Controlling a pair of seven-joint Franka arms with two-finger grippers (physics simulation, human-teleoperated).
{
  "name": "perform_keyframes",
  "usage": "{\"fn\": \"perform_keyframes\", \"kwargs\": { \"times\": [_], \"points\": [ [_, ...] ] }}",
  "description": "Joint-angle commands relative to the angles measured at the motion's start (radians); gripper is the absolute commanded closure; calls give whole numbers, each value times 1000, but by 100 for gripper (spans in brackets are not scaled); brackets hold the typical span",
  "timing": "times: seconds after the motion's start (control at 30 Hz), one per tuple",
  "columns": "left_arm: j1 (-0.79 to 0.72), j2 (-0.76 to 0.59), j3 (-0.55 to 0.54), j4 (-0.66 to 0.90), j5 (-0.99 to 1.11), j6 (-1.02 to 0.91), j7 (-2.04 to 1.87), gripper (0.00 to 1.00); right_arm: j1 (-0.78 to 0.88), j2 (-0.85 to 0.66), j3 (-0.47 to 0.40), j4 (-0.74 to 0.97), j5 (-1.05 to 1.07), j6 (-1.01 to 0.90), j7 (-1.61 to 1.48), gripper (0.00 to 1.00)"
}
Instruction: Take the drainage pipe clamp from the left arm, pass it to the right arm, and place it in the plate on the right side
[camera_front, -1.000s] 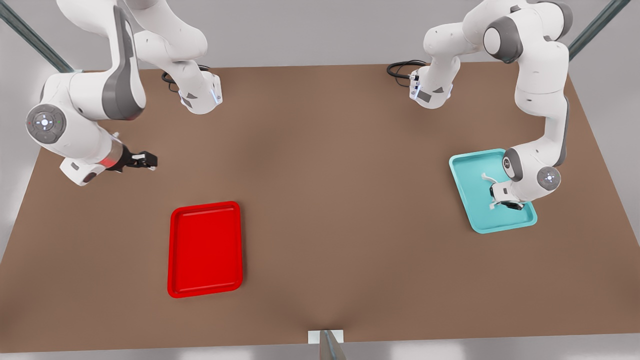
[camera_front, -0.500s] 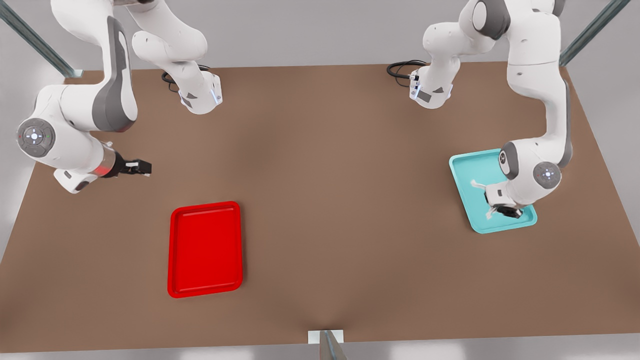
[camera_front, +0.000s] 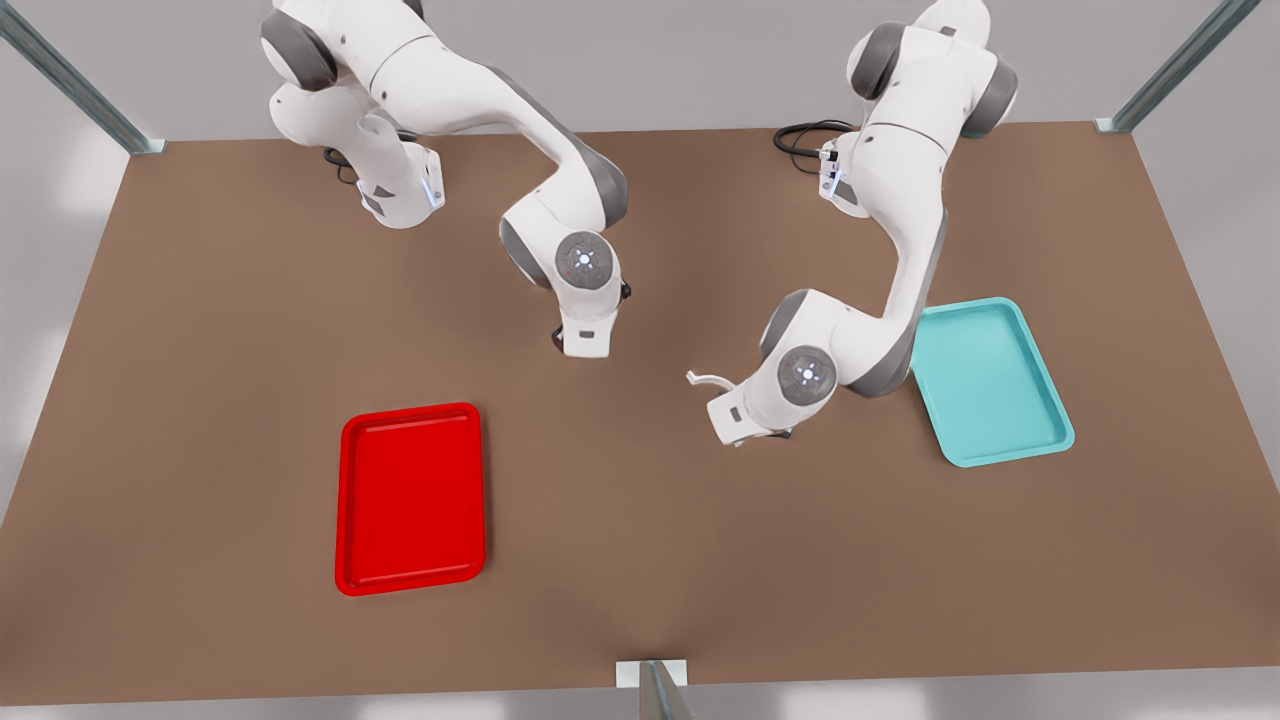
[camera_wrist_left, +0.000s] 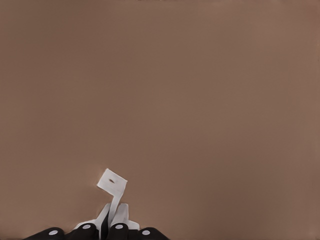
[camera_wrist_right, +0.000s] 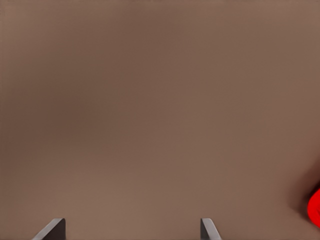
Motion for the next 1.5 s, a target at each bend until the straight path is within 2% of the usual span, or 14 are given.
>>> {"fn": "perform_keyframes", "kwargs": {
  "times": [0.0,0.07,0.17,0.3,0.4,0.43,0.5,0.6,0.77,0.83,1.47],
  "points": [
    [-6,13,-39,26,-40,-18,-1170,79,13,9,-1,-9,3,249,14,0],
    [-6,45,-57,65,-40,-4,-1009,79,19,48,-1,-1,3,337,14,0],
    [-6,71,-62,95,-39,2,-1001,79,19,83,0,5,-2,438,5,0],
    [-6,76,-65,94,-37,10,-945,79,21,63,-1,-15,-37,443,-9,0],
    [-6,77,-63,94,-34,18,-879,79,18,33,-1,-21,-94,412,-195,0],
    [-6,79,-65,95,-36,18,-879,79,16,40,-1,-3,-143,411,-324,0],
    [-6,79,-63,94,-37,18,-879,79,18,54,-1,11,-281,441,-364,0],
    [-3,79,-65,94,-42,18,-879,79,7,72,-1,33,-309,496,-517,0],
    [-3,77,-71,94,-54,18,-877,79,-7,134,-3,57,-307,627,-540,0],
    [-6,76,-71,94,-48,5,-761,79,-7,151,-3,57,-306,656,-539,0],
    [-14,76,-73,92,-37,4,-751,79,-5,197,-3,31,-304,678,-542,0]
  ]
}}
